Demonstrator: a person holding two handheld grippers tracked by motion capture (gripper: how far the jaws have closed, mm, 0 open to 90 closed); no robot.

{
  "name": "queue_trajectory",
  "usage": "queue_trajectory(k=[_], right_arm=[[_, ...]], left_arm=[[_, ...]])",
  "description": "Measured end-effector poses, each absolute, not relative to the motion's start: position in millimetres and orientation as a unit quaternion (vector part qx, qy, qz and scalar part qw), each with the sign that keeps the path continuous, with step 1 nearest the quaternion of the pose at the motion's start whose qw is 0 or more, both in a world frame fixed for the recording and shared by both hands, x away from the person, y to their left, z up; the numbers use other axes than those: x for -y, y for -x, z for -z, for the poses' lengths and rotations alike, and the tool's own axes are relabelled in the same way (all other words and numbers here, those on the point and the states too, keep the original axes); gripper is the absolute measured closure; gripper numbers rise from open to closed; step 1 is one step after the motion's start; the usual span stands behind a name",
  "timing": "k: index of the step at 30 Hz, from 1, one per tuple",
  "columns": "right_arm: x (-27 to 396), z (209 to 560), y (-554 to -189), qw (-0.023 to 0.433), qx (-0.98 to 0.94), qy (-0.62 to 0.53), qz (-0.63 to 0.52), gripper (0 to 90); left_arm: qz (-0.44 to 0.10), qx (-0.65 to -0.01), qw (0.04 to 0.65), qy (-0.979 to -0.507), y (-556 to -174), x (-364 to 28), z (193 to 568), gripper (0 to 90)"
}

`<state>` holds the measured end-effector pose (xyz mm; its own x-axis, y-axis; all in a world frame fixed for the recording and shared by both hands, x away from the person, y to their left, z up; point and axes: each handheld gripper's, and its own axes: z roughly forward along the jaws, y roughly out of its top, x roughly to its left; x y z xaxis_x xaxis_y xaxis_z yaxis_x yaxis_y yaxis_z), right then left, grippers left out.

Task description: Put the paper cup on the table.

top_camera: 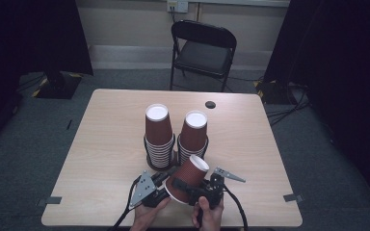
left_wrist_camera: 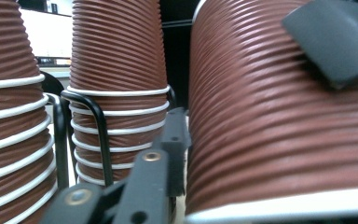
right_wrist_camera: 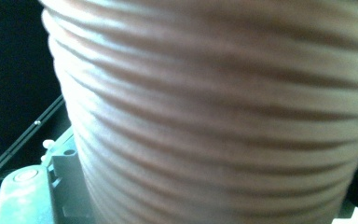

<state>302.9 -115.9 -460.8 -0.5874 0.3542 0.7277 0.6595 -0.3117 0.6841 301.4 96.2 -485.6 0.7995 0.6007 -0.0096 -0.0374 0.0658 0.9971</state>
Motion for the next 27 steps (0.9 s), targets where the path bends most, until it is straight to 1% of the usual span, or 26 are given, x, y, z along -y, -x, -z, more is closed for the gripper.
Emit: queue_trajectory(k=[7, 17, 27], right_arm=[[118, 460, -305, 0.116, 0.575, 0.437, 0.682, 11.7], [124, 455, -307, 0.082, 0.573, 0.444, 0.684, 11.2], [135, 446, -315, 0.053, 0.567, 0.449, 0.688, 11.7]], left_arm=[[-0.225, -0.220, 0.701, -0.640, -301, -97, 486, 82.0], [-0.213, -0.224, 0.700, -0.644, -301, -98, 487, 84.6], [-0.188, -0.229, 0.689, -0.662, -299, -100, 484, 85.3]])
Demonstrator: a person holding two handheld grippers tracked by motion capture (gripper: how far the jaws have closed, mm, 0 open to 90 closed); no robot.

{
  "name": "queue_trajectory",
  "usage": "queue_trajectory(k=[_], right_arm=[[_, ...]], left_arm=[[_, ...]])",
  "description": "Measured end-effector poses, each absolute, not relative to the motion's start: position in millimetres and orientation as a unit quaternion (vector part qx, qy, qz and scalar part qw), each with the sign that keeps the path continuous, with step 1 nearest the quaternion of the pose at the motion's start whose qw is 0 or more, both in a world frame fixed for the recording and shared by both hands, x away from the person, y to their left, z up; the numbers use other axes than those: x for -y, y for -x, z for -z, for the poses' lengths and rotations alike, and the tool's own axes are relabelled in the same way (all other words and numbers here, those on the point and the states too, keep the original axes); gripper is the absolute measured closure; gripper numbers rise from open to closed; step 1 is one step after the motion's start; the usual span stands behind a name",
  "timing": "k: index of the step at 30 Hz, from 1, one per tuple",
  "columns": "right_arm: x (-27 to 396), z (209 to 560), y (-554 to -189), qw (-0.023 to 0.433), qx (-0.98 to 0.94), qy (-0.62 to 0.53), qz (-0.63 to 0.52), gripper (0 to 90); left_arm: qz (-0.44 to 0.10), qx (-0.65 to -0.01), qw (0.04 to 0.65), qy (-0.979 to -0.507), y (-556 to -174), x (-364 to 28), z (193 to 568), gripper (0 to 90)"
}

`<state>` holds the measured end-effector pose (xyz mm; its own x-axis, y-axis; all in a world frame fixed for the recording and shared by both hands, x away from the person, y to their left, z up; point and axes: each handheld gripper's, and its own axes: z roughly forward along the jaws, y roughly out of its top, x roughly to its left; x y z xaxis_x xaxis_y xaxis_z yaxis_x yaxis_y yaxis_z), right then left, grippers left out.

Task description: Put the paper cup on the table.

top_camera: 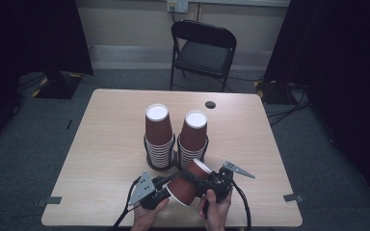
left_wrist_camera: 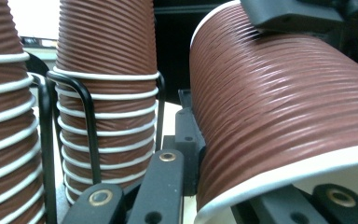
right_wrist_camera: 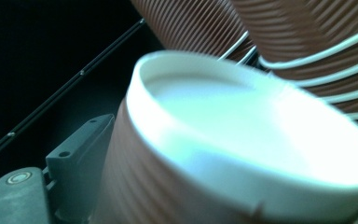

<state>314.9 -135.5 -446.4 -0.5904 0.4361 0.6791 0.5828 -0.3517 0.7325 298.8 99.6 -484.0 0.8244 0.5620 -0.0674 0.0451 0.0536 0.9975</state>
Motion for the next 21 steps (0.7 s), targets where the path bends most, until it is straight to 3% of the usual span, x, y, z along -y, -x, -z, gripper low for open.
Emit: queue_trajectory(k=[11, 21], right_arm=[[149, 441, -320, 0.013, 0.558, 0.455, 0.694, 13.0], [158, 439, -315, -0.068, 0.587, 0.433, 0.681, 12.8]], left_arm=[[-0.154, -0.239, 0.675, -0.681, -298, -108, 482, 85.7], [-0.174, -0.216, 0.625, -0.729, -297, -112, 479, 85.9]])
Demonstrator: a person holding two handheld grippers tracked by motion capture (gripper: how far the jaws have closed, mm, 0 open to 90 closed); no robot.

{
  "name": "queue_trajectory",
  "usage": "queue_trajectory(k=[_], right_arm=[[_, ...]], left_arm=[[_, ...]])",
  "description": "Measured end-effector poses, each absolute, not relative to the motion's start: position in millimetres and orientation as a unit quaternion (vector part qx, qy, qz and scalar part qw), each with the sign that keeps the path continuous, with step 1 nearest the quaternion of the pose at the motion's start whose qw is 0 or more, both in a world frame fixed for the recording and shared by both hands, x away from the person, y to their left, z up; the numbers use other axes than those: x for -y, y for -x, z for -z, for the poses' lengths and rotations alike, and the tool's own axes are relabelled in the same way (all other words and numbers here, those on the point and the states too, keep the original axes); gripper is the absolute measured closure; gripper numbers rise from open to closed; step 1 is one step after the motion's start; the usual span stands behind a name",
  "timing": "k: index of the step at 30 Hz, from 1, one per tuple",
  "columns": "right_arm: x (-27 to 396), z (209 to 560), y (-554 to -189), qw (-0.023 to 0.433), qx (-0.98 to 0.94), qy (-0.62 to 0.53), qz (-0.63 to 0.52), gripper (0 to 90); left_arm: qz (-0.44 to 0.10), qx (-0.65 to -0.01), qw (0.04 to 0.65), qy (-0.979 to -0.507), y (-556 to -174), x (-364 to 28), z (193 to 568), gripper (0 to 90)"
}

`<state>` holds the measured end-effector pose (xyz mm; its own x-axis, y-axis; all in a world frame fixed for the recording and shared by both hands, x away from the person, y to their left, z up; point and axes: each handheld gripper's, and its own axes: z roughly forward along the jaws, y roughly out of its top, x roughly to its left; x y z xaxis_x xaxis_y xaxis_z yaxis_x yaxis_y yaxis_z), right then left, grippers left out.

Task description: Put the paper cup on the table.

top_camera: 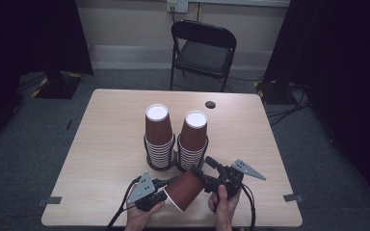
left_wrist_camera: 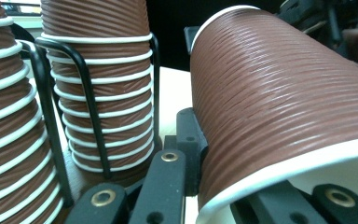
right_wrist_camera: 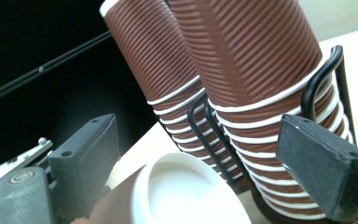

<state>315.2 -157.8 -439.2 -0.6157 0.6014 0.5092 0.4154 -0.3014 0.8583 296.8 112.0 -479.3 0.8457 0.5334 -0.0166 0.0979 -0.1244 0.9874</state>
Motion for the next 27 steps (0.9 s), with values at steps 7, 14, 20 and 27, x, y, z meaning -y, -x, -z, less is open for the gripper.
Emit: queue_trajectory(k=[7, 14, 20, 27], right_arm=[[167, 437, -308, 0.107, -0.599, -0.408, -0.680, 12.8], [173, 446, -303, 0.103, -0.624, -0.366, -0.683, 12.8], [170, 451, -298, 0.146, -0.640, -0.323, -0.682, 12.7], [163, 457, -296, 0.175, -0.688, -0.316, -0.630, 13.4]], left_arm=[[-0.158, -0.232, 0.608, -0.743, -303, -123, 477, 85.9], [-0.143, -0.253, 0.588, -0.755, -307, -136, 475, 86.0], [-0.168, -0.269, 0.578, -0.752, -308, -142, 471, 85.9], [-0.164, -0.276, 0.564, -0.761, -311, -145, 465, 85.9]])
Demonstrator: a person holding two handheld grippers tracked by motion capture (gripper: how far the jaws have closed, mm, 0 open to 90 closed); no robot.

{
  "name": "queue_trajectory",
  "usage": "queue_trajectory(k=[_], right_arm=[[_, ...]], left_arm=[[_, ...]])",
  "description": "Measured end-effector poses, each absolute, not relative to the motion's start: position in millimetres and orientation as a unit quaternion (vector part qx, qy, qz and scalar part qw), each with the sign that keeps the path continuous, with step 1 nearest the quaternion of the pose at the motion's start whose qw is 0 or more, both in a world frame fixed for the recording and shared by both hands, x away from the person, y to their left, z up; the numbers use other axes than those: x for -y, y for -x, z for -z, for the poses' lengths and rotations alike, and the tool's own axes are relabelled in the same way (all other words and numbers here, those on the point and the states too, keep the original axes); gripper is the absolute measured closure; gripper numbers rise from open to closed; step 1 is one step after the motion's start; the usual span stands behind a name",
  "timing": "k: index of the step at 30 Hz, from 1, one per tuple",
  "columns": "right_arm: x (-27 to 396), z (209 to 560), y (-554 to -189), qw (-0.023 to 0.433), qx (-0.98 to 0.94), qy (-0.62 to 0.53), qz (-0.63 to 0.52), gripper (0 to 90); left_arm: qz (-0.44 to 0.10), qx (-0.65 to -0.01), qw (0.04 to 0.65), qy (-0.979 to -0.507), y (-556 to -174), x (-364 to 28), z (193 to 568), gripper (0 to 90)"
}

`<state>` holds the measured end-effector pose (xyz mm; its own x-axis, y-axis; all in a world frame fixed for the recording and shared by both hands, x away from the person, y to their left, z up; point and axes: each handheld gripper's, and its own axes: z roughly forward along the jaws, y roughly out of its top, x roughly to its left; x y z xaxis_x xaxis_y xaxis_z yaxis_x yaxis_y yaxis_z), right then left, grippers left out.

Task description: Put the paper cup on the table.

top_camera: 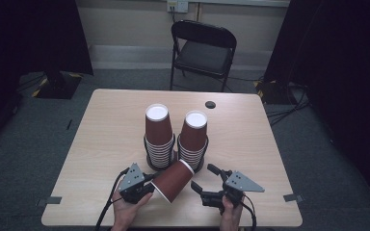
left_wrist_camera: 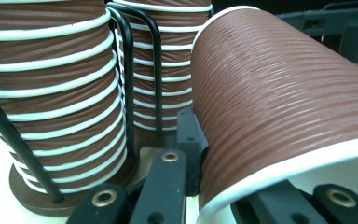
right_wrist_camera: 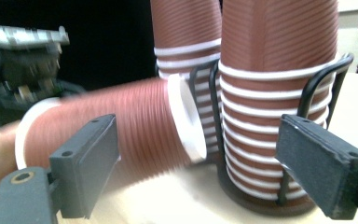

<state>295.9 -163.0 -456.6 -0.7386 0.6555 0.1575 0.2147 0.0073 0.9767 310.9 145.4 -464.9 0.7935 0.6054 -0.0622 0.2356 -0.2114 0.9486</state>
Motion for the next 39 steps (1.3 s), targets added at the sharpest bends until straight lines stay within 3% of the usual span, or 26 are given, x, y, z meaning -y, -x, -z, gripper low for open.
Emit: queue_trajectory(k=[11, 13, 16, 21, 39], right_arm=[[157, 466, -293, 0.175, -0.732, -0.303, -0.585, 20.6], [158, 468, -295, 0.192, -0.740, -0.295, -0.574, 17.9], [159, 472, -295, 0.180, -0.741, -0.293, -0.577, 14.3], [159, 471, -292, 0.174, -0.754, -0.265, -0.576, 13.8], [144, 468, -290, 0.231, -0.810, -0.183, -0.507, 10.5]], left_arm=[[-0.123, -0.270, 0.537, -0.790, -318, -146, 454, 85.9], [-0.113, -0.276, 0.526, -0.797, -320, -145, 450, 85.8], [-0.104, -0.278, 0.517, -0.803, -323, -146, 447, 85.9], [-0.089, -0.283, 0.502, -0.812, -328, -145, 441, 85.9], [-0.044, -0.286, 0.430, -0.855, -339, -134, 431, 85.9]])
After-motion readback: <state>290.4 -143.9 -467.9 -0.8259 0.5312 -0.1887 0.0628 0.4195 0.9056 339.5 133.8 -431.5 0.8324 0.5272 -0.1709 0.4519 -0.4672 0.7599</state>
